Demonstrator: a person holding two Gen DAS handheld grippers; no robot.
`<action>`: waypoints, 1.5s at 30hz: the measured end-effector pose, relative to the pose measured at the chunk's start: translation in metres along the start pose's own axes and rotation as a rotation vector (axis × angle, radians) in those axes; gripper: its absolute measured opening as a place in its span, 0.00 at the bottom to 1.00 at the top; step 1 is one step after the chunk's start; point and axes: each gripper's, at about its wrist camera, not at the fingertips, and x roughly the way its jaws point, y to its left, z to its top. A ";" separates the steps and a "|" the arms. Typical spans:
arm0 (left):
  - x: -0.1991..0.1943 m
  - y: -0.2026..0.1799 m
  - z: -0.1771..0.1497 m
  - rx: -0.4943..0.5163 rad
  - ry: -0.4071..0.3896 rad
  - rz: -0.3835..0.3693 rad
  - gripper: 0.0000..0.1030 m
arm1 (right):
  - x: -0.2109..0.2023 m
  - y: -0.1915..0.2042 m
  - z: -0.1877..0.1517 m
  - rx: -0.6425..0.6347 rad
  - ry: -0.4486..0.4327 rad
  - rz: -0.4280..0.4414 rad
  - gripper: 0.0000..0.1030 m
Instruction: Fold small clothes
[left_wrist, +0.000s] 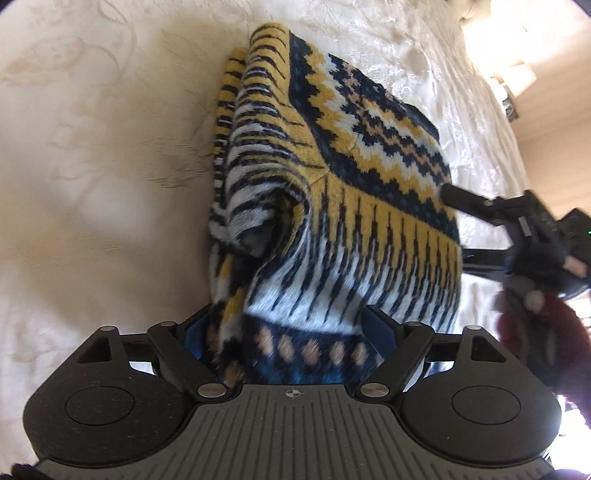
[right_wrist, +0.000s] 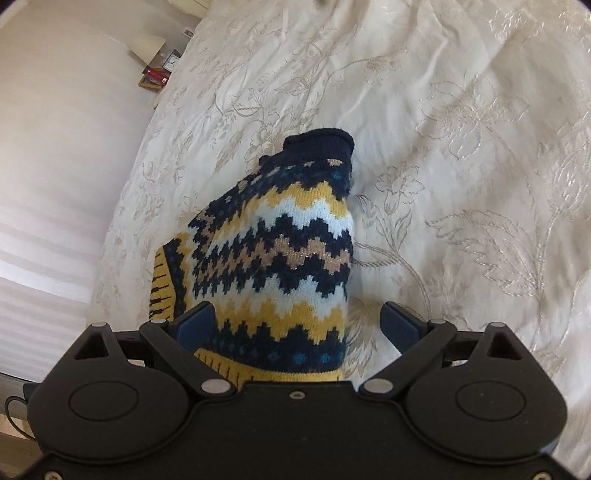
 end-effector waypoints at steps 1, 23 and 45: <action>0.003 0.001 0.002 -0.009 0.006 -0.012 0.85 | 0.004 -0.002 0.001 -0.001 0.011 0.012 0.94; 0.007 -0.085 -0.076 0.082 0.096 -0.279 0.66 | -0.090 0.004 -0.050 -0.092 0.038 0.005 0.47; -0.051 -0.146 -0.167 0.252 -0.119 0.118 0.67 | -0.171 -0.032 -0.124 -0.159 -0.061 -0.194 0.86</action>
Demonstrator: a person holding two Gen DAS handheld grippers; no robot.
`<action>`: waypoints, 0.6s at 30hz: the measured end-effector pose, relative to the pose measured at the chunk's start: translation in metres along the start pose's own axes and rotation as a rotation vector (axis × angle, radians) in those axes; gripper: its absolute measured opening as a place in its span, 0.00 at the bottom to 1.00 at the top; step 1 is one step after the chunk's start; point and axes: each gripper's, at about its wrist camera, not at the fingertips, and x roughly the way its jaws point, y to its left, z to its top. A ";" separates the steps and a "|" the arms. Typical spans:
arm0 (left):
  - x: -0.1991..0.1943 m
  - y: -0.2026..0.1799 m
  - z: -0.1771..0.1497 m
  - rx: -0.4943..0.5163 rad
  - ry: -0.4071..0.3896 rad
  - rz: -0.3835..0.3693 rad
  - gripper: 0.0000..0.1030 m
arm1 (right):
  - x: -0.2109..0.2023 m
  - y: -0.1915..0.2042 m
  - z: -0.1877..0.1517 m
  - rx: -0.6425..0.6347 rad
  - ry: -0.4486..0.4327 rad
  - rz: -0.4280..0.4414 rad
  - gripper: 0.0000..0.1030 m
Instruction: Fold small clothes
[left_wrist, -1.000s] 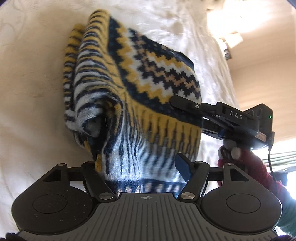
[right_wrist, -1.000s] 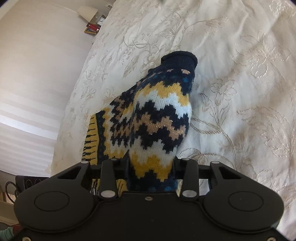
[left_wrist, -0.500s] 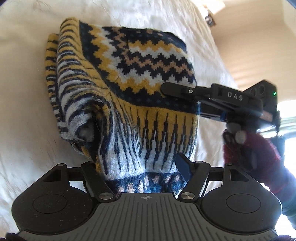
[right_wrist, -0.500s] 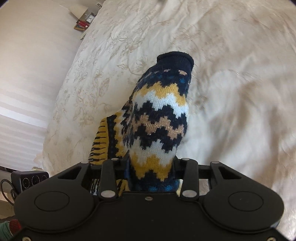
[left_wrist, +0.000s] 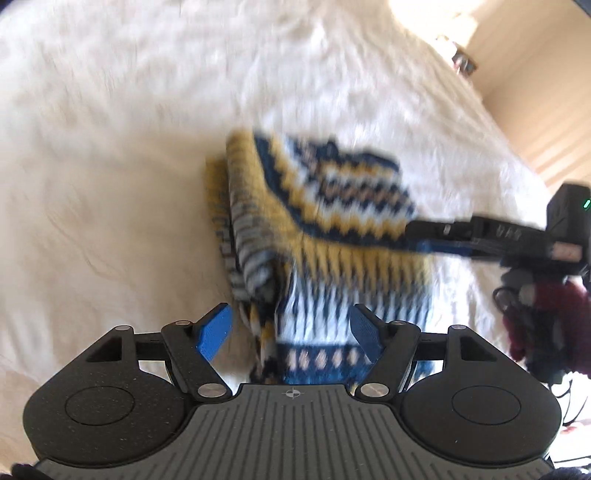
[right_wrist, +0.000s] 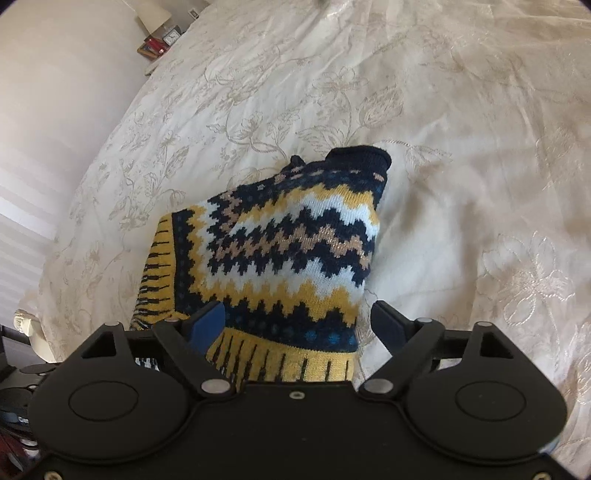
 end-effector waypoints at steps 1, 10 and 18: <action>-0.006 -0.007 0.006 0.012 -0.026 0.001 0.67 | -0.004 -0.001 0.000 0.004 -0.015 -0.004 0.86; 0.031 -0.050 0.047 0.113 -0.099 -0.009 0.67 | -0.014 -0.016 0.007 0.019 -0.079 -0.085 0.87; 0.074 -0.024 0.037 0.070 -0.007 0.106 0.67 | -0.009 -0.019 0.027 -0.010 -0.101 -0.149 0.88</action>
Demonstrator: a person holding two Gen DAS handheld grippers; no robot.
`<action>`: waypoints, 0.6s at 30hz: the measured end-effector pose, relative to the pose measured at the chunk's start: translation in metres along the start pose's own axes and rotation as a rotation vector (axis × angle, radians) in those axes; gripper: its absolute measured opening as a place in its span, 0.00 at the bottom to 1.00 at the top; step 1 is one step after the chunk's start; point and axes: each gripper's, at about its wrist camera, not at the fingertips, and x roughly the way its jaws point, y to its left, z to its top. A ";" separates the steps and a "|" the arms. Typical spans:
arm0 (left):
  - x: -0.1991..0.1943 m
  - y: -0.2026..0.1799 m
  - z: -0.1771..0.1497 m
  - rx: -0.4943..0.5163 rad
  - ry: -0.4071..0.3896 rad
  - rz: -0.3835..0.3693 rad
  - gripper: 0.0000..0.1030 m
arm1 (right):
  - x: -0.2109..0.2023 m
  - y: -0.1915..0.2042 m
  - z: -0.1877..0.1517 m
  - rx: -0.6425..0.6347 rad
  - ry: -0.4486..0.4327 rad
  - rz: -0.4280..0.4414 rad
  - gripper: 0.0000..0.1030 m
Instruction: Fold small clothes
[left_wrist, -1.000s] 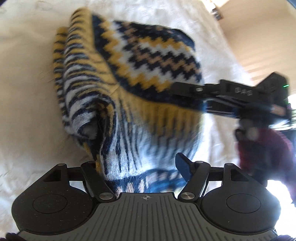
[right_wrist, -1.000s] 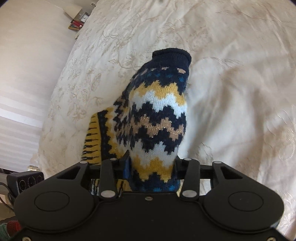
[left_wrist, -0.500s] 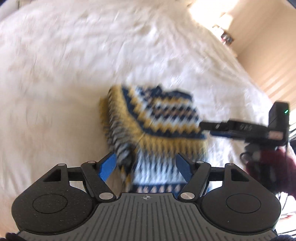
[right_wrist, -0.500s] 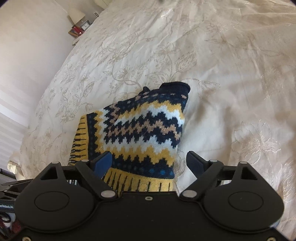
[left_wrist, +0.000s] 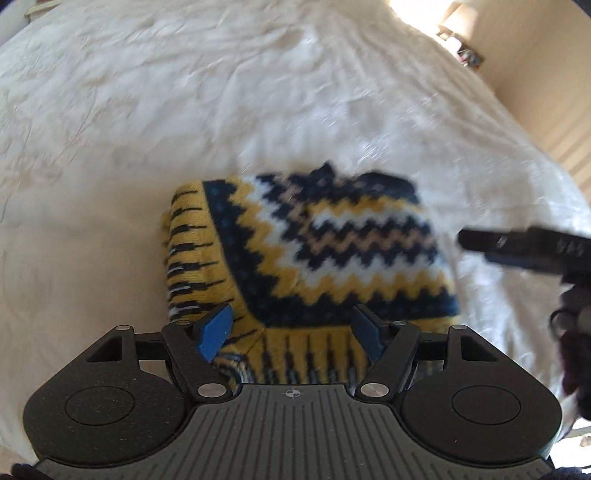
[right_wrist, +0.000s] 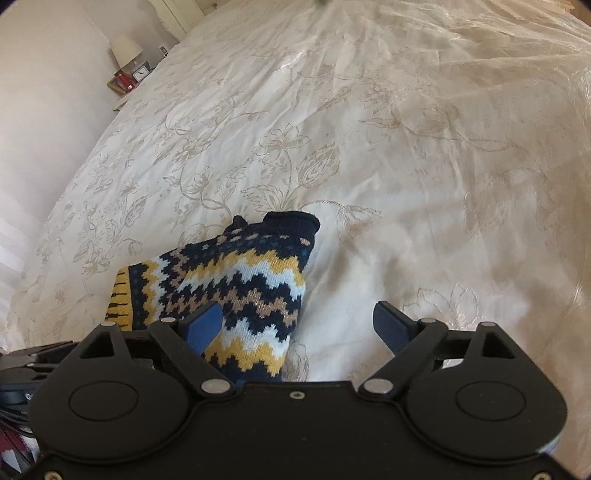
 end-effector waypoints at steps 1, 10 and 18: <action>0.001 0.004 -0.004 0.014 0.014 0.020 0.67 | 0.003 0.001 0.003 -0.010 0.003 -0.008 0.88; 0.002 0.008 -0.010 0.032 0.032 0.043 0.68 | 0.072 0.014 0.022 -0.132 0.136 -0.112 0.89; 0.006 0.006 -0.007 0.025 0.042 0.050 0.70 | 0.092 0.024 0.027 -0.251 0.164 -0.164 0.97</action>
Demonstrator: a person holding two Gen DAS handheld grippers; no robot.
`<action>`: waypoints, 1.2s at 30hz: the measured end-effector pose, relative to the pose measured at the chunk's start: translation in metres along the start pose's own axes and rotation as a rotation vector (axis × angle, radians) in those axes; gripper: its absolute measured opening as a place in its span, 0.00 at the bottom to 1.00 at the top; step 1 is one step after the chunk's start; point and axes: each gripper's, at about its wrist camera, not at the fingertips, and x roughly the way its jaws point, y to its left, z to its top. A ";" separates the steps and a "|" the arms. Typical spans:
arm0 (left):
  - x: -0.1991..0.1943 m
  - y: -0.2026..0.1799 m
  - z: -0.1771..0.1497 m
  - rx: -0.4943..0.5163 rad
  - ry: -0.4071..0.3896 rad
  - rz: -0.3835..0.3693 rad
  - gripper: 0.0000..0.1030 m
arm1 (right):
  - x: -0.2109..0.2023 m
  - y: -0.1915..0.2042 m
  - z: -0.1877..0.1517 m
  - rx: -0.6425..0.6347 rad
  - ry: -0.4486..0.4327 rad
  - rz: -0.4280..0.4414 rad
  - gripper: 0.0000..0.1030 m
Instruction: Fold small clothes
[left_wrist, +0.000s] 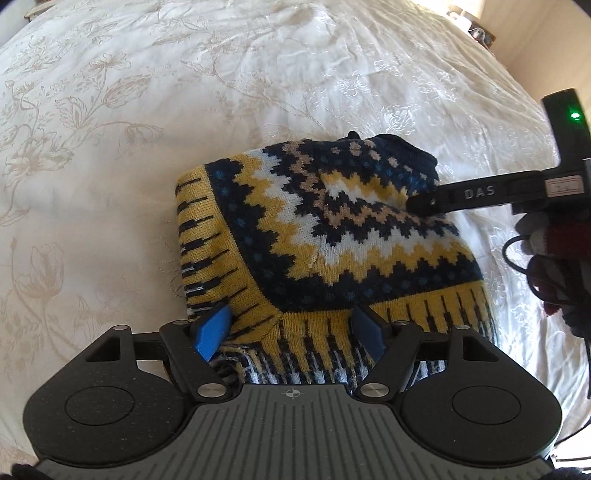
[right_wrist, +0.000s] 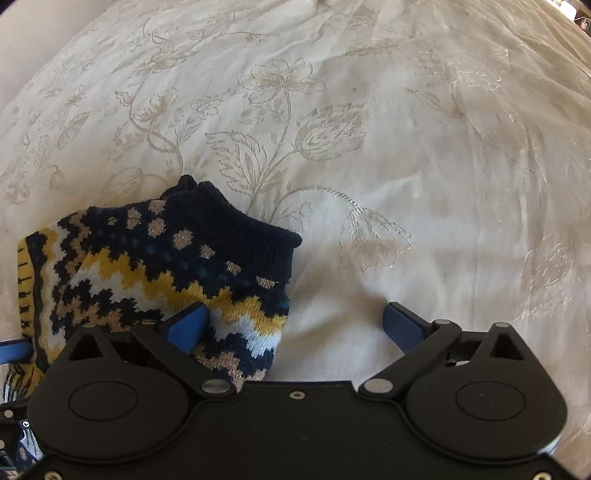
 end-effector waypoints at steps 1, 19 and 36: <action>0.000 0.000 0.000 -0.001 0.000 0.000 0.70 | -0.008 0.001 -0.002 -0.008 -0.030 -0.003 0.97; 0.005 -0.012 -0.004 0.048 -0.016 0.043 0.81 | -0.028 0.030 -0.069 -0.062 -0.051 -0.023 0.98; -0.060 -0.024 -0.033 -0.027 -0.116 0.129 0.96 | -0.102 0.033 -0.104 -0.082 -0.187 0.052 0.99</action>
